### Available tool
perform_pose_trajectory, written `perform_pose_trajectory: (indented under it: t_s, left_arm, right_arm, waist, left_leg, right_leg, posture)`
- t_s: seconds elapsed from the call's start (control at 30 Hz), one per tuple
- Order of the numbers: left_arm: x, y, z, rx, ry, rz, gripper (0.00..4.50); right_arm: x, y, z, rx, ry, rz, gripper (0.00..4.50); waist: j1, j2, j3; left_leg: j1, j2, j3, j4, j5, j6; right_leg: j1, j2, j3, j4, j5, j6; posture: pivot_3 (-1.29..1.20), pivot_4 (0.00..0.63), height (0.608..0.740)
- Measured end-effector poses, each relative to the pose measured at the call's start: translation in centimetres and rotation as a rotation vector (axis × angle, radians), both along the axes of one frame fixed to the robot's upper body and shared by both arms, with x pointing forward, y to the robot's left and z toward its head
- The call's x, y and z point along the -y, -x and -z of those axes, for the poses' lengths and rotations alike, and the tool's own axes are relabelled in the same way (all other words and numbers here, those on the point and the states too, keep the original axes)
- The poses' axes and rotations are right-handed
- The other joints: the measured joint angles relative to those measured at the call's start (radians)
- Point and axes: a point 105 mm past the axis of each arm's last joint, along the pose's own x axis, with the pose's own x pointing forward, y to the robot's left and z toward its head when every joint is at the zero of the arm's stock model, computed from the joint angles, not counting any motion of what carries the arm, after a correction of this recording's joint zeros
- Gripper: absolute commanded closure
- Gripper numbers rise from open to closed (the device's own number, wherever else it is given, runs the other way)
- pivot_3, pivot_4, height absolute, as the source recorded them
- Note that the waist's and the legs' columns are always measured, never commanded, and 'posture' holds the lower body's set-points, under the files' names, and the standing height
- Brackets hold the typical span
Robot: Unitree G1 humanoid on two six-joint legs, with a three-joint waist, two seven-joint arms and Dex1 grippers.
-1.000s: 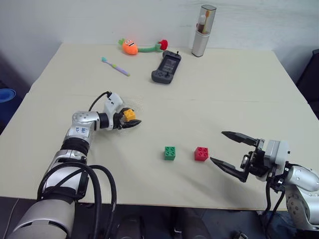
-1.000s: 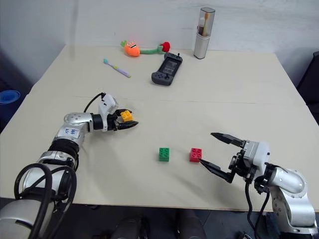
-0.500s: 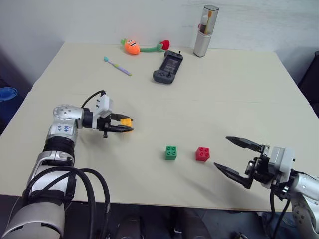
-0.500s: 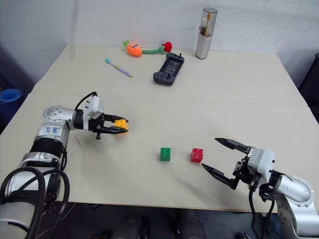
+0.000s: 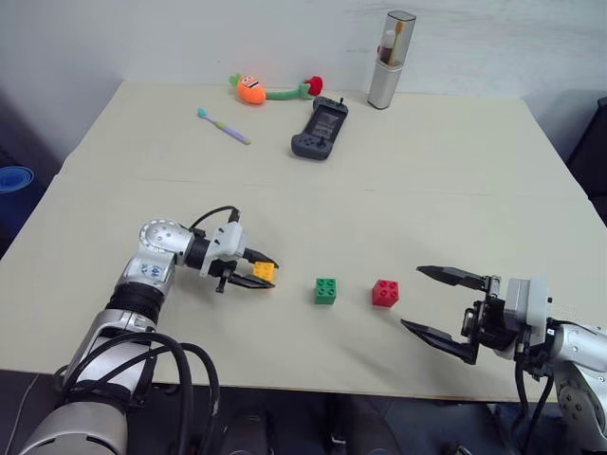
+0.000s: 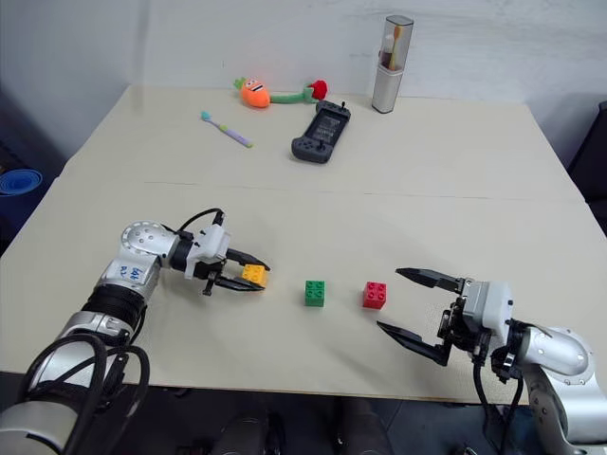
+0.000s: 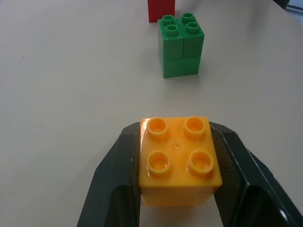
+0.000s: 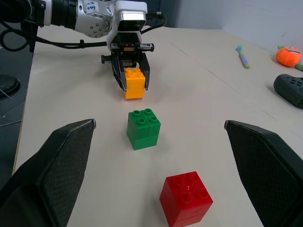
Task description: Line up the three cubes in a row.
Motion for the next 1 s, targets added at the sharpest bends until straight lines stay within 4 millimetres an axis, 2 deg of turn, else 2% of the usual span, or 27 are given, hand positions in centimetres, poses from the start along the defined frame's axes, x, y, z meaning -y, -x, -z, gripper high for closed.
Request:
perform_pose_trajectory:
  t_s: [0.33,0.4,0.47,0.6,0.67,0.77,0.83,1.0]
  left_arm:
    - [-1.0,0.2,0.2,0.016,-0.023,-0.012,2.98]
    - [-1.1,0.3,0.3,0.014,-0.018,-0.017,2.26]
    - [-1.3,0.4,0.7,-0.005,-0.021,-0.024,1.85]
    - [-1.9,0.7,1.2,-0.052,-0.023,-0.050,0.64]
    - [-2.9,0.6,0.2,-0.050,-0.014,-0.089,0.03]
    - [-5.0,0.5,-1.4,-0.006,-0.013,-0.145,0.03]
    - [-7.4,1.1,-2.0,0.020,-0.048,-0.199,0.03]
    - [-11.0,2.6,-3.7,0.019,-0.038,-0.311,0.03]
  right_arm:
    - [0.0,0.2,0.2,-0.015,0.002,0.005,0.00]
    - [0.0,0.3,0.5,-0.028,0.003,0.009,0.00]
    - [0.1,0.4,0.5,-0.030,0.003,0.010,0.00]
    - [0.1,0.5,0.6,-0.034,0.007,0.002,0.00]
    - [0.2,0.3,0.0,-0.017,0.009,0.001,0.00]
    - [0.7,-0.4,-1.9,0.024,0.006,0.006,0.00]
    - [0.9,0.0,-2.8,0.025,0.041,-0.029,0.00]
    - [1.7,0.6,-2.7,-0.047,0.157,-0.085,0.00]
  waist:
    - [0.001,0.000,0.000]
    - [0.001,0.000,0.000]
    - [0.000,0.000,0.000]
    - [0.000,0.000,0.000]
    - [-0.003,0.000,0.000]
    - [-0.004,0.000,0.000]
    - [-0.006,0.000,0.000]
    - [0.000,0.001,0.000]
  left_leg:
    - [0.000,0.000,0.000,0.000,0.000,0.000]
    - [0.000,0.000,0.000,0.000,0.000,0.000]
    - [0.000,0.000,0.000,0.000,0.000,0.000]
    - [0.000,0.000,0.000,0.000,0.000,0.000]
    - [0.000,0.000,0.000,0.000,0.000,0.000]
    - [0.000,0.001,0.000,0.000,0.000,0.000]
    - [0.000,0.002,0.000,-0.001,0.000,0.000]
    - [0.000,0.002,0.000,0.000,-0.001,0.001]
  right_leg:
    - [0.000,0.000,0.000,0.000,0.000,0.000]
    - [0.000,0.000,0.000,0.000,0.000,0.000]
    - [0.000,0.000,0.000,0.001,0.000,0.000]
    - [0.000,0.000,0.000,0.001,0.000,0.000]
    - [0.000,0.000,0.001,0.001,0.000,0.000]
    - [0.000,0.000,0.001,0.001,0.000,0.000]
    - [-0.001,0.000,0.002,0.001,0.000,-0.001]
    - [0.000,-0.001,0.001,0.000,-0.001,-0.001]
  posture:
    - [0.00,0.150,0.740]
    - [0.00,0.150,0.740]
    - [0.00,0.150,0.740]
    - [0.00,0.150,0.740]
    - [0.00,0.150,0.740]
    - [0.00,0.150,0.740]
    - [0.00,0.150,0.740]
    - [0.00,0.150,0.740]
